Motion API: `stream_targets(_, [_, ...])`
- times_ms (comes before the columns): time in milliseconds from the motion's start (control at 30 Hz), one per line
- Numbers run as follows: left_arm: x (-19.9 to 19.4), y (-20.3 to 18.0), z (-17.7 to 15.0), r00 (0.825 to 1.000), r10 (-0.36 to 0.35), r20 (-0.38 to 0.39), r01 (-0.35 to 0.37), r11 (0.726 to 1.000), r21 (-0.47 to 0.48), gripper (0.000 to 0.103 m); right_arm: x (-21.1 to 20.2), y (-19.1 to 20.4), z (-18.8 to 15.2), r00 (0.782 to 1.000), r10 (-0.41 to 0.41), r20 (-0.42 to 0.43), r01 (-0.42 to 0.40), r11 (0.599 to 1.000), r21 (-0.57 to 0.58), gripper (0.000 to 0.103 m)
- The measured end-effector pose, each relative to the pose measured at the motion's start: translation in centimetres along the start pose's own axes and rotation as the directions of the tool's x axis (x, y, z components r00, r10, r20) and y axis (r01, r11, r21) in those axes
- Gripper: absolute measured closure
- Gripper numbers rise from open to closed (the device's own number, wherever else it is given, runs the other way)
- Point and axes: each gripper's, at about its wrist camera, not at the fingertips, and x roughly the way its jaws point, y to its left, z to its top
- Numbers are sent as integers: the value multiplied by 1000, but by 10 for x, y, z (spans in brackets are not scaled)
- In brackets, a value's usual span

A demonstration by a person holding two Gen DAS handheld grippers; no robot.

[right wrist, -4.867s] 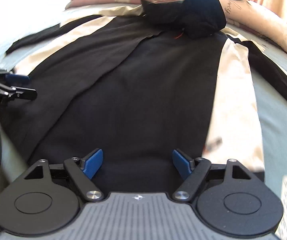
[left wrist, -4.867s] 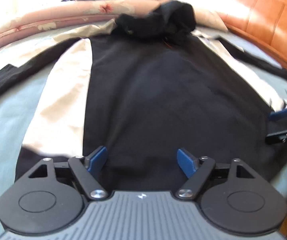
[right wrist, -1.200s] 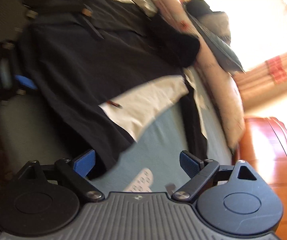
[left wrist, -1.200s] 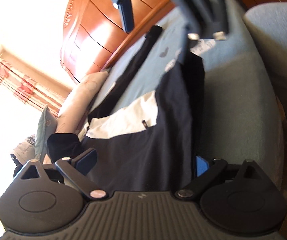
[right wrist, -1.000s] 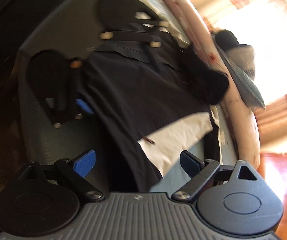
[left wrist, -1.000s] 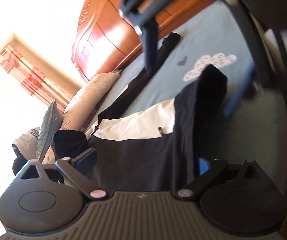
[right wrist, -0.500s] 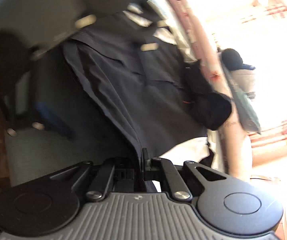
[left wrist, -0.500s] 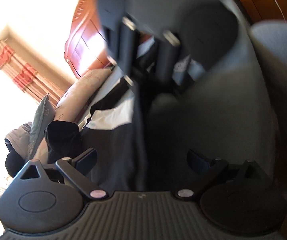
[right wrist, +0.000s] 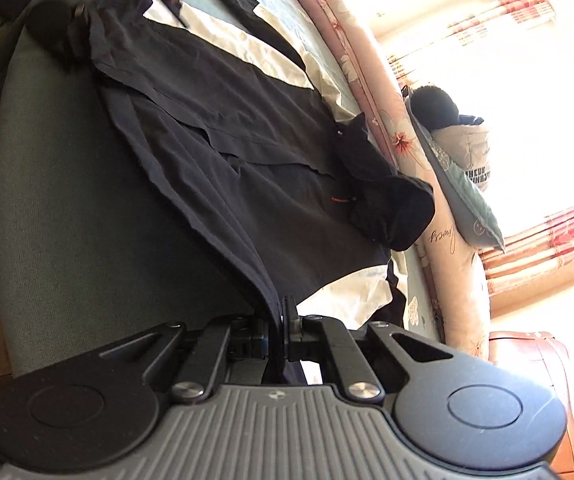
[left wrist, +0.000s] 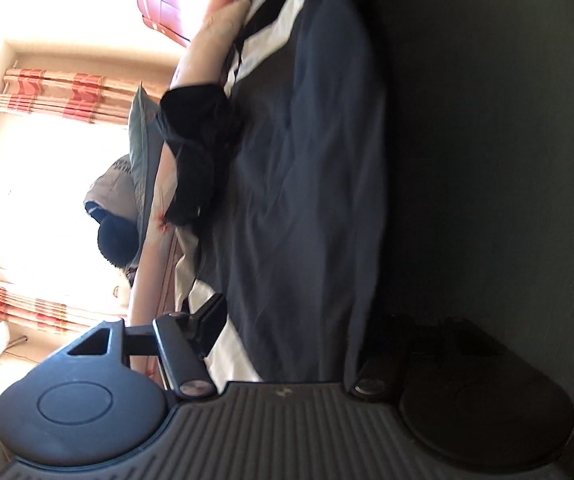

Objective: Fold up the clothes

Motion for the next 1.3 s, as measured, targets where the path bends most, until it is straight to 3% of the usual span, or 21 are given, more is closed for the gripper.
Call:
stream_targets(167, [6, -3, -22, 999, 26, -31, -22, 994, 111, 39, 16, 14, -8, 999, 29, -29, -29, 1000, 12, 75])
stream_targets(267, [8, -1, -21, 999, 0, -33, 4, 993, 116, 46, 33, 25, -13, 995, 74, -62, -73, 997, 18, 76])
stream_targets(300, [8, 0, -20, 999, -13, -30, 16, 992, 122, 59, 36, 29, -14, 993, 96, -72, -95, 995, 15, 78])
stream_targets(333, [8, 1, -18, 999, -23, -24, 26, 991, 128, 77, 39, 32, -15, 990, 119, -82, -118, 993, 9, 91])
stream_targets(400, [6, 4, -18, 999, -37, -8, 38, 990, 136, 99, 37, 32, -13, 990, 115, -83, -116, 993, -11, 96])
stream_targets(667, [-31, 45, -26, 994, -41, 99, 17, 972, 233, 101, -8, -23, 1, 996, 69, -49, -71, 996, -50, 100])
stream_targets(833, [-66, 54, -27, 982, -147, 122, 101, 942, 319, 102, -35, -34, 4, 991, 124, -48, -126, 990, -56, 100])
stream_targets(1000, [-92, 29, -29, 957, -276, 89, 225, 902, 368, 101, -35, -10, -3, 962, 255, -101, -262, 963, -59, 99])
stream_targets(1067, [-94, 12, -32, 949, -307, 70, 257, 883, 392, 99, -28, 7, -7, 947, 289, -137, -301, 950, -76, 94])
stream_targets(1133, [-97, 0, -34, 945, -323, 45, 276, 867, 416, 89, -22, 16, -10, 937, 310, -162, -325, 942, -78, 91])
stream_targets(1233, [-109, 10, -42, 928, -372, 24, 338, 868, 364, 82, -30, 9, -12, 927, 334, -169, -351, 933, -80, 88])
stream_targets(1300, [-123, 30, -49, 903, -430, -5, 413, 864, 286, 80, -45, -3, -17, 931, 330, -157, -345, 935, -81, 81])
